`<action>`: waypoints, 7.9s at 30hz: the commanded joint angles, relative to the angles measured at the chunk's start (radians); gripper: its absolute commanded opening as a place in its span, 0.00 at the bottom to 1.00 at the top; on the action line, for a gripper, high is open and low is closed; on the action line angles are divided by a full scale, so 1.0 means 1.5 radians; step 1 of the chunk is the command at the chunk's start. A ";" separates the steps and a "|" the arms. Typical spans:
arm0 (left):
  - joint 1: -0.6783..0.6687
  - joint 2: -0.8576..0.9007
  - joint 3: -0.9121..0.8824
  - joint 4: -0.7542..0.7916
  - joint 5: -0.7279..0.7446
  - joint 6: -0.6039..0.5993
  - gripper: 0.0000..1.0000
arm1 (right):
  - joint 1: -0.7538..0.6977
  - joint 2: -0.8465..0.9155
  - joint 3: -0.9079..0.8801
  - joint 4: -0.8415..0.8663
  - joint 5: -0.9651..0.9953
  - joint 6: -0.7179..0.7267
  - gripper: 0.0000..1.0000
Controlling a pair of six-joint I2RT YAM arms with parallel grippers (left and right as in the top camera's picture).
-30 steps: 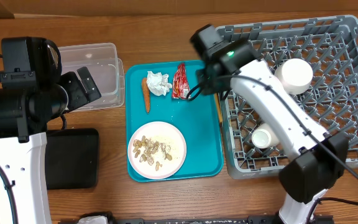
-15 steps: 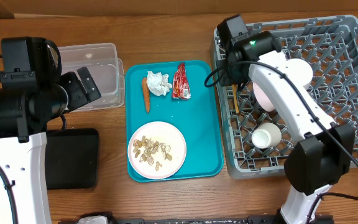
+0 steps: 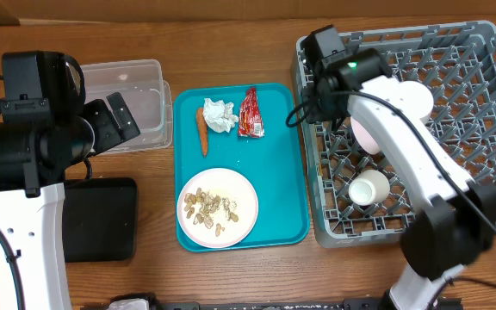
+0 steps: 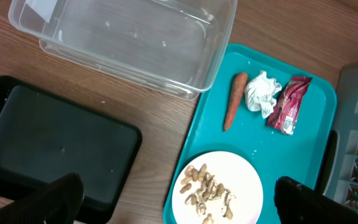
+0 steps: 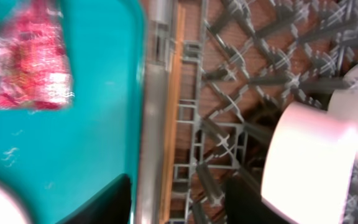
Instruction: Sort waste into correct bins and load items into the dishwasher
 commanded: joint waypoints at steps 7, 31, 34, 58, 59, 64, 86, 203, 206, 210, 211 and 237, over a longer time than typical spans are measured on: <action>0.002 0.001 0.006 -0.002 -0.009 0.010 1.00 | 0.059 -0.227 0.008 -0.008 -0.120 -0.005 1.00; 0.002 0.001 0.006 -0.002 -0.009 0.010 1.00 | -0.032 -0.593 -0.073 0.046 -0.032 -0.087 1.00; 0.002 0.001 0.006 -0.002 -0.009 0.010 1.00 | -0.091 -0.667 -0.193 0.162 -0.034 -0.097 1.00; 0.002 0.001 0.006 -0.002 -0.009 0.010 1.00 | -0.191 -1.223 -1.109 0.730 -0.133 -0.095 1.00; 0.002 0.001 0.006 -0.002 -0.009 0.010 1.00 | -0.191 -1.241 -1.125 0.740 -0.133 -0.095 1.00; 0.002 0.001 0.006 -0.002 -0.009 0.010 1.00 | -0.191 -1.242 -1.175 0.813 -0.133 -0.095 1.00; 0.002 0.001 0.006 -0.002 -0.009 0.010 1.00 | -0.191 -1.241 -1.175 0.755 -0.133 -0.095 1.00; -0.292 0.679 0.171 0.221 -0.141 -0.034 0.41 | -0.191 -1.241 -1.175 0.755 -0.133 -0.095 1.00; -0.292 0.659 0.181 0.217 -0.127 -0.035 0.27 | -0.191 -1.241 -1.175 0.755 -0.133 -0.095 1.00; -0.291 0.619 0.203 0.195 -0.129 -0.034 0.25 | -0.191 -1.241 -1.175 0.755 -0.133 -0.095 1.00; -0.290 0.607 0.204 0.190 -0.131 -0.034 0.24 | -0.191 -1.241 -1.175 0.755 -0.133 -0.095 1.00; -0.028 0.437 0.211 0.073 -0.125 -0.070 0.74 | -0.191 -1.241 -1.175 0.755 -0.133 -0.095 1.00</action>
